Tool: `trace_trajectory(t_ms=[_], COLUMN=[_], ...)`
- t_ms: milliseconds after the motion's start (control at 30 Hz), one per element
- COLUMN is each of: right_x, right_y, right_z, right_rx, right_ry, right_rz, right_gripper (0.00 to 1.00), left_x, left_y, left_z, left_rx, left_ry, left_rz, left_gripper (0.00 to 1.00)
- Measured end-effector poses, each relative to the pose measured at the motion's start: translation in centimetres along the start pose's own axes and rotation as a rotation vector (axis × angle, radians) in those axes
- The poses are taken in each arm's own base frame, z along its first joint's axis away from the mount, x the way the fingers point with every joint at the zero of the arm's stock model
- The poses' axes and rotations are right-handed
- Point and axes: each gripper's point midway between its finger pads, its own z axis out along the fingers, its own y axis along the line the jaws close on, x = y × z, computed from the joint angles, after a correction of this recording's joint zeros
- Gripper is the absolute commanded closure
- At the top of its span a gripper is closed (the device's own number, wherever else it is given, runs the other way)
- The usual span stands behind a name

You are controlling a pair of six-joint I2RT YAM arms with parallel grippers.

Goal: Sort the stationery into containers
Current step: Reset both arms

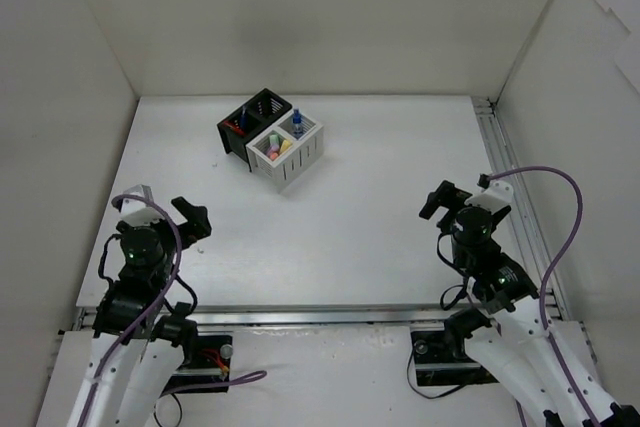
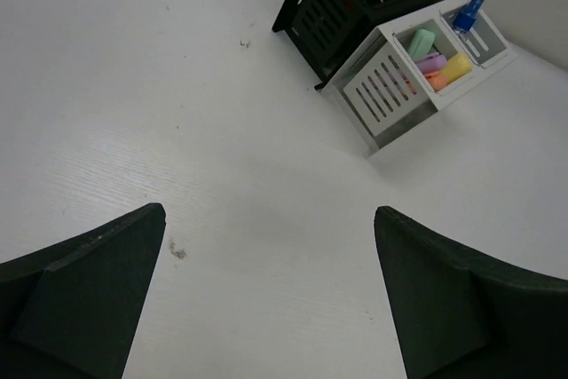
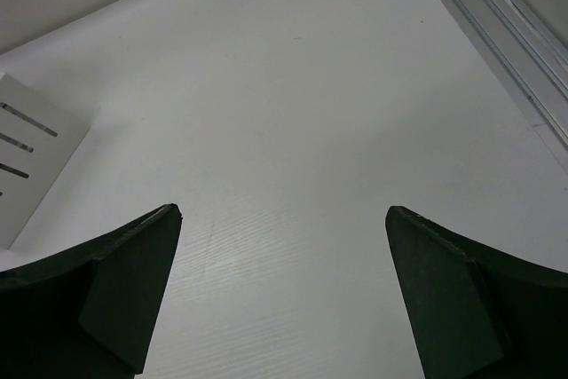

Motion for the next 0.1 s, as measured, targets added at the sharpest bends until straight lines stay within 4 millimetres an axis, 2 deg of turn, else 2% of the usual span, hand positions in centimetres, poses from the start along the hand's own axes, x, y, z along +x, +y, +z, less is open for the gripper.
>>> trace_trajectory(t_ms=[100], right_x=[0.11], right_y=[0.01], right_z=[0.07], right_rx=[0.004], right_ry=[0.004], right_rz=[0.007], right_gripper=[0.02], left_x=[-0.35], left_y=[0.25], left_z=[-0.17], left_rx=[-0.013], left_ry=[-0.019], left_rz=[-0.01], left_gripper=[0.0])
